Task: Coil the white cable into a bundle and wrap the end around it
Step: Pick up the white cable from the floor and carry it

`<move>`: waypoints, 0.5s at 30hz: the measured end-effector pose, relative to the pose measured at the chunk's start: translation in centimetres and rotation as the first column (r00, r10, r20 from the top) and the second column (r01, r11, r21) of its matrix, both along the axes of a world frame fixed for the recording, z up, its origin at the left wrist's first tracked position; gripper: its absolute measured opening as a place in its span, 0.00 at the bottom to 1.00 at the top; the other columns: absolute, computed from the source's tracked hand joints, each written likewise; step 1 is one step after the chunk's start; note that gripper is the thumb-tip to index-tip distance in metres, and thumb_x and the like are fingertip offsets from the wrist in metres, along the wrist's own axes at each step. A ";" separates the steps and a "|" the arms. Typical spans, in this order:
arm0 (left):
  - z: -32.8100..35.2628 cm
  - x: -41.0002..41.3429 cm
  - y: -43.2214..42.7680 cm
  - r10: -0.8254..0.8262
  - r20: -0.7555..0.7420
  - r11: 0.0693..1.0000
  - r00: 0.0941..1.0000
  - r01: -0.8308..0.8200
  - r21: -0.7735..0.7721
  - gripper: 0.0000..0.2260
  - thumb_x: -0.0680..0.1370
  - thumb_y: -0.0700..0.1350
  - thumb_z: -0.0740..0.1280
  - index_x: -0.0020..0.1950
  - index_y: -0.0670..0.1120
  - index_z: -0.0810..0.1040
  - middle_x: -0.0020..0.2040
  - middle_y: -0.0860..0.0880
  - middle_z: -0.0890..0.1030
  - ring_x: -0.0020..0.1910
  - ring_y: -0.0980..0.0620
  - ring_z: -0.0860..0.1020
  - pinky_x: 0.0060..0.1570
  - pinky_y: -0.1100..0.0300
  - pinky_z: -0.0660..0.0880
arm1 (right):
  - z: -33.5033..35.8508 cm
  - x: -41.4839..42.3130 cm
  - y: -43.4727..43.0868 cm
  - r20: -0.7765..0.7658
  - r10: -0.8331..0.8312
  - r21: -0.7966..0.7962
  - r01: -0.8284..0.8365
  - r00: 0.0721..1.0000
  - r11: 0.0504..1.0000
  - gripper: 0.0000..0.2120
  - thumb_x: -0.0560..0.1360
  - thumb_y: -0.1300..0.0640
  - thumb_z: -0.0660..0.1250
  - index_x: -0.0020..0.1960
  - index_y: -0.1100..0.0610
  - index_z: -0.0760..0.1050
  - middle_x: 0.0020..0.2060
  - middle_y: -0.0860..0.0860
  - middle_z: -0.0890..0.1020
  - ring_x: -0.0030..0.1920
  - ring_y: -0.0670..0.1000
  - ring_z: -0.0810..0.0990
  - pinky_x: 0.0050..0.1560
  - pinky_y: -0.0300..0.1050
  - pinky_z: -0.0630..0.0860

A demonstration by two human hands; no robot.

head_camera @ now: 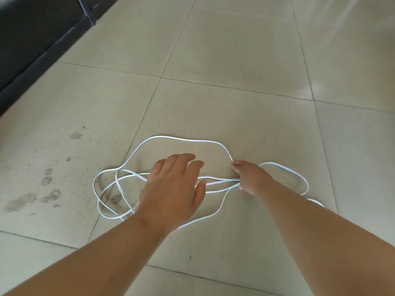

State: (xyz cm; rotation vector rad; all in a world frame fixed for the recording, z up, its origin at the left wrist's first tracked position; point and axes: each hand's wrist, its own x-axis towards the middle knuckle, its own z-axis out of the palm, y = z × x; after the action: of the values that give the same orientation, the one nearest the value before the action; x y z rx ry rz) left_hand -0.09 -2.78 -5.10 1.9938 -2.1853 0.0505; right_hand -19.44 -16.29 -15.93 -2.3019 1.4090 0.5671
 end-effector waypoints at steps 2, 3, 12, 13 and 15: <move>0.1 -0.1 0.0 0.001 0.007 1.000 1.000 -0.001 -0.006 0.18 0.74 0.53 0.55 0.55 0.47 0.79 0.54 0.48 0.80 0.51 0.47 0.79 0.51 0.54 0.74 | -0.4 -0.8 1.3 0.076 0.001 -0.050 0.003 0.997 0.999 0.25 0.76 0.63 0.59 0.73 0.53 0.62 0.73 0.47 0.63 0.72 0.49 0.63 0.71 0.41 0.59; 0.1 -0.2 0.1 0.001 0.010 1.000 1.000 -0.001 -0.006 0.18 0.74 0.53 0.55 0.55 0.47 0.79 0.54 0.48 0.80 0.51 0.47 0.79 0.51 0.54 0.74 | -0.7 -1.0 2.1 0.104 -0.013 -0.068 0.020 0.994 0.997 0.23 0.77 0.62 0.59 0.71 0.52 0.66 0.71 0.47 0.67 0.70 0.49 0.66 0.70 0.40 0.60; 0.5 -1.2 0.6 -0.008 0.042 1.000 0.999 0.009 -0.017 0.18 0.74 0.53 0.55 0.54 0.47 0.79 0.54 0.48 0.80 0.51 0.47 0.79 0.53 0.56 0.64 | 0.2 -2.1 6.6 -0.005 0.078 -0.223 -0.077 0.997 0.972 0.14 0.75 0.65 0.57 0.59 0.57 0.72 0.53 0.54 0.79 0.54 0.57 0.78 0.50 0.45 0.72; 0.6 -1.3 0.7 -0.007 0.046 1.000 0.999 0.008 -0.019 0.18 0.74 0.53 0.55 0.54 0.48 0.79 0.54 0.49 0.80 0.51 0.47 0.79 0.53 0.57 0.63 | 0.4 -2.2 7.0 -0.011 0.059 -0.230 -0.060 0.998 0.971 0.16 0.75 0.66 0.56 0.61 0.58 0.69 0.53 0.55 0.78 0.54 0.57 0.77 0.50 0.46 0.72; 0.8 -1.5 0.8 -0.009 0.048 1.000 0.999 0.010 -0.018 0.18 0.74 0.53 0.55 0.54 0.48 0.79 0.54 0.49 0.80 0.51 0.47 0.79 0.53 0.57 0.64 | 0.3 -2.4 7.7 -0.001 0.040 -0.242 -0.039 0.999 0.970 0.22 0.76 0.66 0.54 0.69 0.59 0.60 0.57 0.56 0.76 0.57 0.57 0.75 0.54 0.49 0.71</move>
State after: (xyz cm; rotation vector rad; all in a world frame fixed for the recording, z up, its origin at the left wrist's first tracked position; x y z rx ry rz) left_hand -1.59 -1.97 -4.30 1.9929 -2.2147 0.1170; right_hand -21.84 -8.62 -15.60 -2.5227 1.5066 0.4207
